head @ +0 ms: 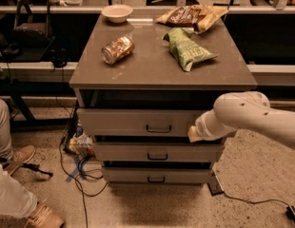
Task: Close top drawer
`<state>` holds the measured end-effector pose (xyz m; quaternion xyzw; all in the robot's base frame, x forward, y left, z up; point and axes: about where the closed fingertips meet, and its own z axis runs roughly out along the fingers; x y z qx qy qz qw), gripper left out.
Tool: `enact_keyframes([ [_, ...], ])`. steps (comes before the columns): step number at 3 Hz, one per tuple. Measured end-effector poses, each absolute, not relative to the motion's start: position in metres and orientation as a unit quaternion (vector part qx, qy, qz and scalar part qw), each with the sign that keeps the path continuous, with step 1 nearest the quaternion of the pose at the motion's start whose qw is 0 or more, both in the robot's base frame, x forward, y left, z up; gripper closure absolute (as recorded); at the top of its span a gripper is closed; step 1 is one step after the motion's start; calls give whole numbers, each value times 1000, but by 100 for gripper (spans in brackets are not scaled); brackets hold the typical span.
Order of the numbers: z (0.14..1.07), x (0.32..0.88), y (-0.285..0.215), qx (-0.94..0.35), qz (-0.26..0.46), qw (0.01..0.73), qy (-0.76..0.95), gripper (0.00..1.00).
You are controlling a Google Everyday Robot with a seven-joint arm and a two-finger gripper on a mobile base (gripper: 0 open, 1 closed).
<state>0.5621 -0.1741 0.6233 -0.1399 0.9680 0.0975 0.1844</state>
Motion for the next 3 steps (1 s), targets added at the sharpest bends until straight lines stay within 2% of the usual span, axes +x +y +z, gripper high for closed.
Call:
enact_keyframes([
  [1,633,608,-181,-129,96,232,959,100],
  [2,639,618,-189,-118,92,249,957,100],
  [3,647,599,-221,-72,74,257,961,100],
])
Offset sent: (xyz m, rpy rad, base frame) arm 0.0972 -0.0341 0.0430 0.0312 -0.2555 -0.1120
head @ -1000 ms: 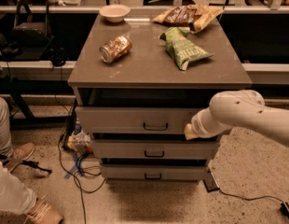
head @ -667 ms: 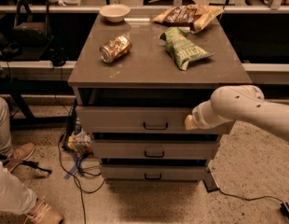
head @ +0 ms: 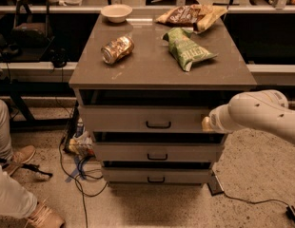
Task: Close top drawer
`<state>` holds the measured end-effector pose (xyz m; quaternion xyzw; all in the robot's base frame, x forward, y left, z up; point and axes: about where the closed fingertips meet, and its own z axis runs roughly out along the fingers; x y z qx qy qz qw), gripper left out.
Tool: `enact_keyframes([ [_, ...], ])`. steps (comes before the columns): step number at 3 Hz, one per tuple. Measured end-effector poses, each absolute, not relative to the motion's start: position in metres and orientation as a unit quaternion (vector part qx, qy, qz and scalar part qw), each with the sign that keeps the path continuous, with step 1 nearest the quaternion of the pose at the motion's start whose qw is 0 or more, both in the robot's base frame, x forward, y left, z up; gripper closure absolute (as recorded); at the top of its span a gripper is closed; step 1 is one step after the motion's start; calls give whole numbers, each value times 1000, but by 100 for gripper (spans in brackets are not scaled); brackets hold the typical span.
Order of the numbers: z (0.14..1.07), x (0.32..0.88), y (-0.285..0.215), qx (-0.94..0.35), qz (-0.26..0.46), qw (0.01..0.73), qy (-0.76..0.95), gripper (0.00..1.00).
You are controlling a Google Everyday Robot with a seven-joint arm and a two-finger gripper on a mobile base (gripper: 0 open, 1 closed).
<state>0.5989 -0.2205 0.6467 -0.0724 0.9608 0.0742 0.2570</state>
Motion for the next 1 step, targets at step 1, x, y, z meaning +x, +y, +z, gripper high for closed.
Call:
enact_keyframes([
  [1,653,561,-255,-19,61,254,965,100],
])
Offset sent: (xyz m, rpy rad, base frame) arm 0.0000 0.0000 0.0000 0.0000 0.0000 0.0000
